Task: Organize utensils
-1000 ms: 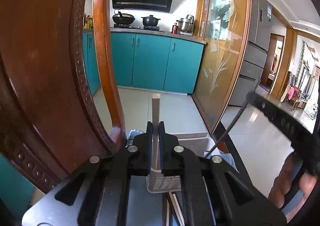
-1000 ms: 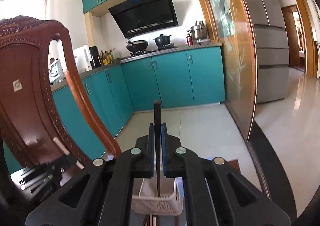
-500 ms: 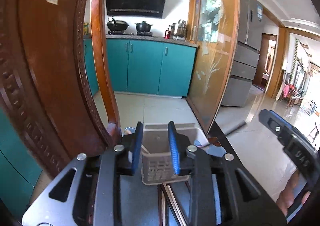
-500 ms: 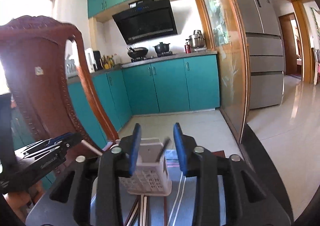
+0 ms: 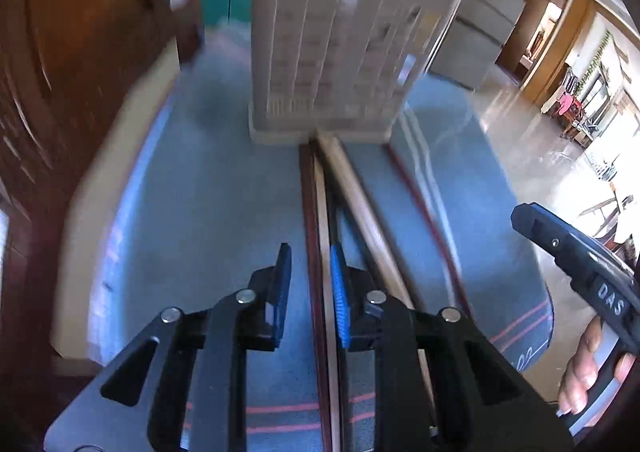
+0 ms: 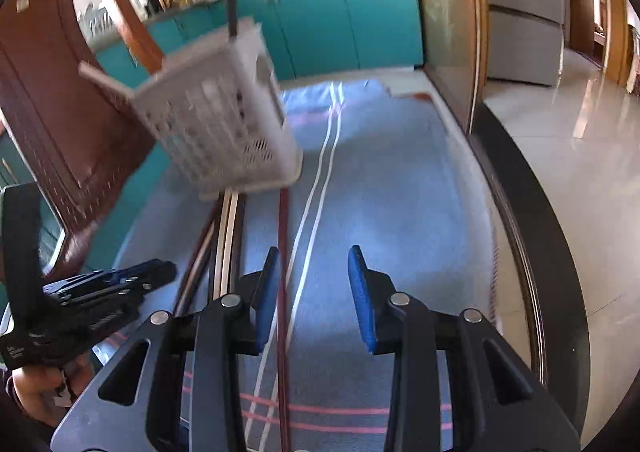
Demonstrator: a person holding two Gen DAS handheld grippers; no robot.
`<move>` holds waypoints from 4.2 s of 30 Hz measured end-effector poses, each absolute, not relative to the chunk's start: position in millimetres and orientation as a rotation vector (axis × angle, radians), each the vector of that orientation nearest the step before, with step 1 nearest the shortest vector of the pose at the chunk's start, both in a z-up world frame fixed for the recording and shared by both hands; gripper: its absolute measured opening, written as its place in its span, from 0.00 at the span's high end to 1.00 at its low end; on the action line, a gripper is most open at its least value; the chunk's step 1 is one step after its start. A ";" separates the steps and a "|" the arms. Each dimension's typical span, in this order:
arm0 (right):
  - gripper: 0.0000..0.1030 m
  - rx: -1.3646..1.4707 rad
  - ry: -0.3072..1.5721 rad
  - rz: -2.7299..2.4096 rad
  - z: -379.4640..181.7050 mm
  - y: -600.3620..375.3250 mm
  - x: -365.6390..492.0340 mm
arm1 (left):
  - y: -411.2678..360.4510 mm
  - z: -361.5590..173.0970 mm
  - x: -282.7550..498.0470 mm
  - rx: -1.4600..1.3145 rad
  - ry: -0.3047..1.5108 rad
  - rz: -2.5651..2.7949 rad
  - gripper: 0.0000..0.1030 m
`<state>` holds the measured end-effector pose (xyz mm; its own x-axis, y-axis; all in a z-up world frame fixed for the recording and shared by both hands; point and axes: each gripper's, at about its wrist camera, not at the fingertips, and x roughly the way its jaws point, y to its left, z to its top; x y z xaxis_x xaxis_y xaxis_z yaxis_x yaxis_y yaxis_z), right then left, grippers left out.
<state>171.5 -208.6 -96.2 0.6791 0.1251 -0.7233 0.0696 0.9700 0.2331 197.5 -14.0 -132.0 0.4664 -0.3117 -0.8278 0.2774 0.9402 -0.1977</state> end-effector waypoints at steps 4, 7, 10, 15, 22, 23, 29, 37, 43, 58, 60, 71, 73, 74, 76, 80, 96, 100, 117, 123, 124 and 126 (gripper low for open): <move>0.66 0.201 0.875 0.035 -107.9 -193.7 176.7 | -14.2 -140.6 197.0 -0.032 1.029 -0.365 0.80; 0.66 0.178 0.899 0.046 -115.0 -189.8 178.3 | -12.5 -139.2 197.4 -0.026 1.026 -0.344 0.78; 0.66 0.163 0.921 0.056 -120.2 -183.5 181.0 | -8.0 -140.2 197.1 -0.043 1.029 -0.334 0.75; 0.66 0.109 0.971 0.046 -130.5 -171.9 186.6 | -8.3 -142.3 191.0 -0.013 1.021 -0.312 0.76; 0.66 0.023 0.952 0.023 -136.5 -161.5 188.9 | -19.0 -141.6 188.8 0.055 1.006 -0.289 0.79; 0.68 0.008 0.952 0.022 -137.0 -159.4 189.6 | -19.8 -141.3 187.7 0.060 1.004 -0.287 0.80; 0.94 0.019 0.980 0.063 -135.6 -154.8 191.4 | -10.8 -139.9 184.7 0.001 1.027 -0.294 0.94; 0.94 0.076 1.057 0.061 -130.7 -179.8 174.2 | 12.0 -142.7 159.4 0.016 1.042 -0.273 0.94; 0.78 0.076 1.042 0.037 -130.2 -177.6 179.3 | 14.2 -143.1 159.6 0.031 1.038 -0.273 0.93; 0.63 -0.020 0.996 0.001 -137.0 -167.0 214.5 | -2.9 -141.9 172.3 0.109 1.039 -0.269 0.86; 0.63 -0.017 0.998 0.007 -138.0 -167.5 220.9 | -3.3 -141.6 173.2 0.109 1.041 -0.268 0.86; 0.94 -0.019 1.008 0.031 -142.0 -165.4 234.8 | -3.1 -142.0 172.5 0.107 1.035 -0.267 0.86; 0.94 0.007 1.019 0.034 -141.9 -168.0 229.7 | -3.0 -142.4 171.8 0.105 1.034 -0.267 0.86; 0.94 0.015 1.023 0.035 -141.9 -168.8 226.7 | -3.0 -142.5 171.7 0.106 1.034 -0.267 0.86; 0.94 0.030 1.035 0.038 -142.2 -173.2 218.0 | -2.5 -142.6 170.9 0.105 1.032 -0.268 0.86; 0.94 0.055 1.038 0.047 -141.8 -184.3 205.9 | -2.3 -142.6 171.1 0.101 1.033 -0.270 0.85; 0.73 0.017 1.007 0.020 -142.1 -179.4 214.9 | -10.1 -140.3 207.7 0.104 1.082 -0.300 0.65; 0.62 -0.009 1.002 -0.014 -143.0 -177.4 221.7 | -16.6 -137.0 217.5 0.079 1.115 -0.312 0.57; 0.60 -0.027 1.006 -0.009 -143.0 -175.7 229.4 | 8.6 -137.0 240.6 -0.004 1.140 -0.311 0.57; 0.80 -0.007 1.086 0.007 -139.3 -175.3 248.7 | -17.4 -140.8 250.2 0.141 1.150 -0.243 0.60; 0.90 0.003 1.093 0.014 -138.8 -176.2 250.5 | -21.2 -140.4 249.9 0.145 1.146 -0.245 0.64; 0.93 0.025 1.098 0.035 -138.4 -176.7 252.5 | -26.7 -139.4 250.1 0.147 1.147 -0.257 0.81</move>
